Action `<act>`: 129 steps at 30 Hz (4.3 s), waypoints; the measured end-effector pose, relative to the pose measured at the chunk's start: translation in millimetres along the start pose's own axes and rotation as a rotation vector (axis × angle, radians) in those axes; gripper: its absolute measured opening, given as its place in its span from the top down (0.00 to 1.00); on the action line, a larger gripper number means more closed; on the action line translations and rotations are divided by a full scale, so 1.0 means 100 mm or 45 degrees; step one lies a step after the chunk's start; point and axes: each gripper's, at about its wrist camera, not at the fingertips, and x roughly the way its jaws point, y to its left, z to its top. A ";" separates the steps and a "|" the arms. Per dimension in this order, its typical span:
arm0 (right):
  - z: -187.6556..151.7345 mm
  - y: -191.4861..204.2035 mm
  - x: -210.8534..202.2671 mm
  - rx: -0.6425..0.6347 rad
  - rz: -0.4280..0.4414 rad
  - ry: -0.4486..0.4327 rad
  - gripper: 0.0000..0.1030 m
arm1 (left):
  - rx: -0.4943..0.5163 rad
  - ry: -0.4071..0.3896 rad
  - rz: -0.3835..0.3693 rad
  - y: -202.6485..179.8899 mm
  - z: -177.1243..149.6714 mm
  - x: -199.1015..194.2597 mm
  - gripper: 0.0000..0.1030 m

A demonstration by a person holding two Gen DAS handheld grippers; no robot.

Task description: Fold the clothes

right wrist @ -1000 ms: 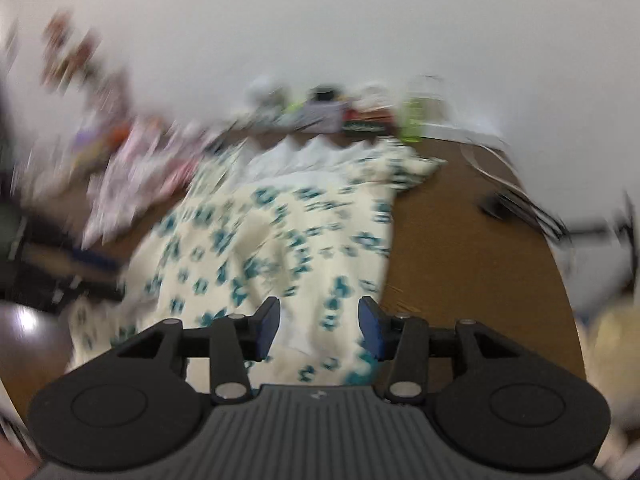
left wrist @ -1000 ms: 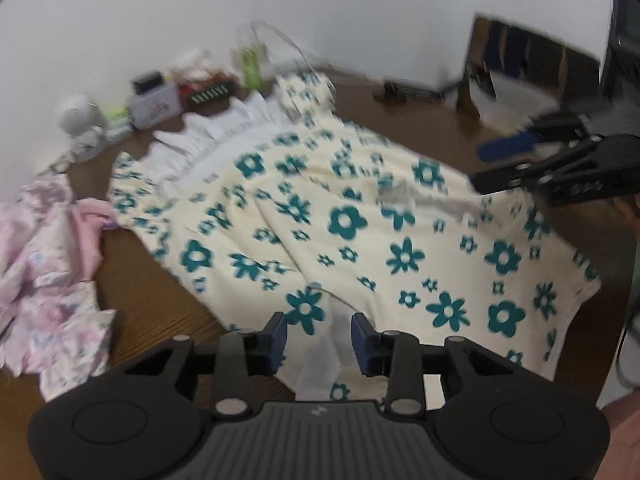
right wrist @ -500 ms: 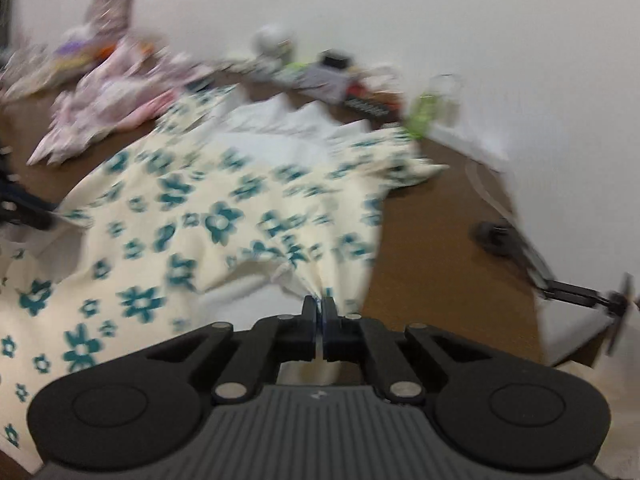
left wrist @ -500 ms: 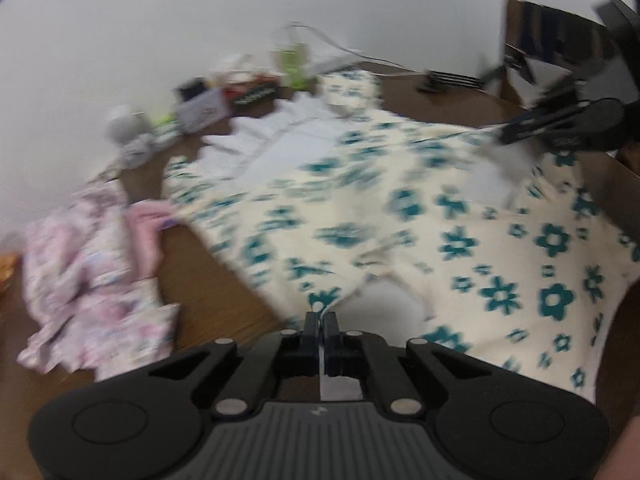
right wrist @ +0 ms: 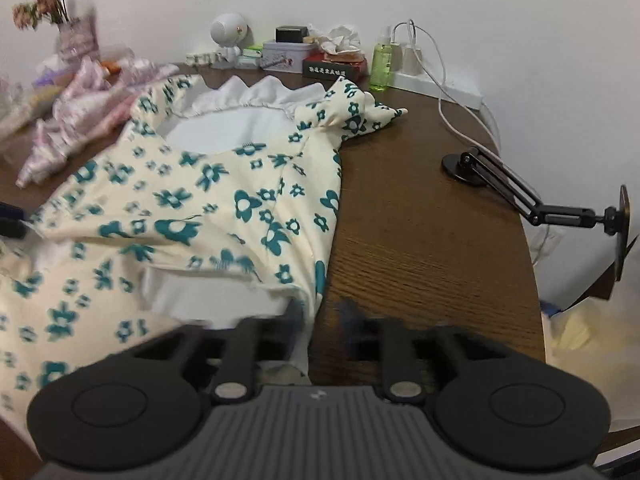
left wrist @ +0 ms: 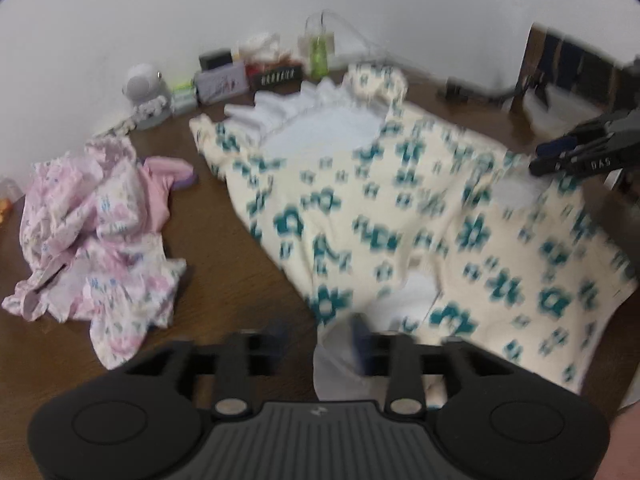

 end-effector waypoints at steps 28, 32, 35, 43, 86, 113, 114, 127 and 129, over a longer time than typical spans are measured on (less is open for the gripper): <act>2.13 -0.62 1.89 0.333 0.439 -0.108 0.95 | -0.656 -0.050 0.099 1.94 1.74 1.84 0.98; 2.11 -0.70 2.14 0.388 0.427 -0.039 0.89 | -0.752 -0.083 0.285 2.00 1.64 1.75 0.97; 2.05 -0.80 2.37 0.452 0.317 0.039 0.55 | -0.882 -0.075 0.277 2.10 1.57 1.84 0.86; 1.95 -0.80 1.97 0.401 0.407 -0.068 0.38 | -0.896 -0.117 0.179 2.24 1.53 1.67 0.52; 0.22 0.02 0.09 -0.017 0.157 -0.158 0.06 | -0.440 -0.204 0.048 0.92 0.53 0.12 0.07; -0.92 0.68 -0.78 0.283 0.011 -0.273 0.00 | -0.345 -0.314 0.083 -0.40 -1.00 -0.94 0.07; -0.93 0.68 -0.78 0.281 0.000 -0.273 0.00 | -0.341 -0.313 0.079 -0.41 -1.02 -0.94 0.07; -0.93 0.54 -0.67 0.291 -0.022 -0.287 0.32 | -0.237 -0.220 0.036 -0.59 -0.94 -0.68 0.17; -0.85 0.50 -0.56 0.312 0.056 -0.265 0.42 | -0.272 -0.209 0.021 -0.56 -0.89 -0.61 0.19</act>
